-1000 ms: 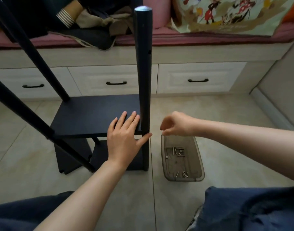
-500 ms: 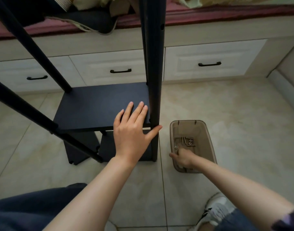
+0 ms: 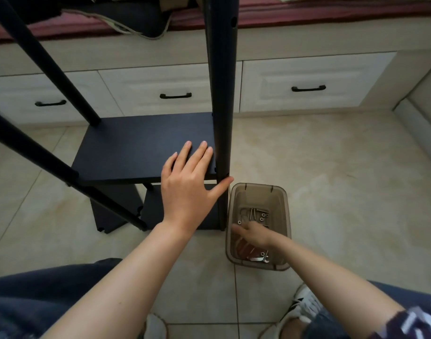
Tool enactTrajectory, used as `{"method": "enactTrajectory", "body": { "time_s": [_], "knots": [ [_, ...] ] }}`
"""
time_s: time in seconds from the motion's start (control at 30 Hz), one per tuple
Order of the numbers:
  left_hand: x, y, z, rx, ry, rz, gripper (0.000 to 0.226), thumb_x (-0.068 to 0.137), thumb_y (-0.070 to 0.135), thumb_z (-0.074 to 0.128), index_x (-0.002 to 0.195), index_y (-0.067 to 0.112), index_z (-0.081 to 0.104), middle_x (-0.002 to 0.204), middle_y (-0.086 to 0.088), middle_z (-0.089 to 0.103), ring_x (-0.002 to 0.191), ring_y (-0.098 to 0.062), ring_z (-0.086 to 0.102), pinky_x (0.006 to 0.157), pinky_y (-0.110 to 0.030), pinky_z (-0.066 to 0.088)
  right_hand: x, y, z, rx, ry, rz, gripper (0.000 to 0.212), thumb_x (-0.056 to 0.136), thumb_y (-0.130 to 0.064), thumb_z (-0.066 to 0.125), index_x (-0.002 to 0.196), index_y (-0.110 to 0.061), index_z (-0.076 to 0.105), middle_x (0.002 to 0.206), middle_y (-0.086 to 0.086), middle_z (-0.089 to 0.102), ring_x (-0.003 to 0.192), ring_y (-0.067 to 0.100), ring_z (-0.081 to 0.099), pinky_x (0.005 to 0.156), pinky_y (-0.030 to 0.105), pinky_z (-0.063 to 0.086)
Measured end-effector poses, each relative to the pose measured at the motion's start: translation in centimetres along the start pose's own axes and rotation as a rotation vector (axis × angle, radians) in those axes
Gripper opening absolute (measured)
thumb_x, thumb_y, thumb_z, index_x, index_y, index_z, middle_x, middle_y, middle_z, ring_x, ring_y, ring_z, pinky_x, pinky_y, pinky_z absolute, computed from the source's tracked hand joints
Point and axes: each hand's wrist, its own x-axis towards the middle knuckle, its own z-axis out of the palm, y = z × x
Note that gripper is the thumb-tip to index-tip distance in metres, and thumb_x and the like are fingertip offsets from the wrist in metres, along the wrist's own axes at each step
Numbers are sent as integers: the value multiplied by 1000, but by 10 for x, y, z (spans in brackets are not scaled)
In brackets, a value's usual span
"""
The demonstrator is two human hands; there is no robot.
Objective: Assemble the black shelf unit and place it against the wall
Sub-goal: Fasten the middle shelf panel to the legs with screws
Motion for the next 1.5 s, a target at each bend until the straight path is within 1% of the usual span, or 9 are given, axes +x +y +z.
{"method": "enactTrajectory", "body": {
  "time_s": [0.07,0.17,0.27,0.47,0.67,1.0,1.23,1.37,1.5],
  "knots": [
    [0,1,0,-5,-4,-6,69,90,66,51,135,15,64,143,0,59,142,-24,45,116,-42,30,10,8,-1,79,44,56,64,101,-56,36,124,-1,61,120,17,66,112,32,64,99,43,50],
    [0,2,-1,-6,-6,-11,69,90,66,50,135,16,64,143,0,59,142,-23,45,116,-42,30,19,17,-2,-25,72,113,40,103,-35,46,109,-1,66,101,13,69,89,25,67,90,39,55],
    [0,2,-1,-14,-5,-14,70,90,66,51,135,15,64,143,0,59,142,-23,44,117,-42,29,21,23,3,-257,-15,148,27,100,-20,52,117,-3,65,115,13,67,103,26,65,87,32,52],
    [0,3,-2,-17,-22,-25,70,90,67,49,136,16,63,145,1,58,144,-22,42,118,-40,26,30,29,22,-432,-82,155,33,99,-16,51,129,-6,62,131,15,61,123,30,56,101,36,45],
    [-1,3,-2,-26,-22,-28,70,91,66,48,137,16,63,145,1,58,144,-22,42,118,-40,27,38,37,29,-463,-132,121,31,100,-15,48,124,-3,64,128,16,63,119,30,59,99,34,47],
    [-2,2,-1,-32,-26,-31,70,91,66,50,137,16,63,145,1,57,144,-22,43,118,-41,29,38,34,29,-542,-7,53,27,97,-16,55,117,-3,66,124,17,64,116,29,60,91,28,46],
    [-3,4,-1,-3,-31,-21,69,91,66,48,136,15,63,144,0,58,143,-23,44,117,-43,30,22,13,16,-689,146,47,25,97,-14,52,121,-11,60,125,11,61,114,28,60,89,36,50],
    [-1,7,-6,8,-87,-39,72,91,66,44,139,15,60,146,0,57,143,-24,43,118,-45,31,10,-4,5,-509,319,78,17,95,-12,54,109,-16,61,111,6,64,100,25,64,80,35,54],
    [3,12,-15,3,-185,-77,76,90,67,39,143,16,56,149,-1,54,145,-25,40,119,-47,29,-3,-26,-12,64,547,102,6,92,-20,67,92,-14,66,90,5,68,84,21,66,74,35,55]
  ]
}}
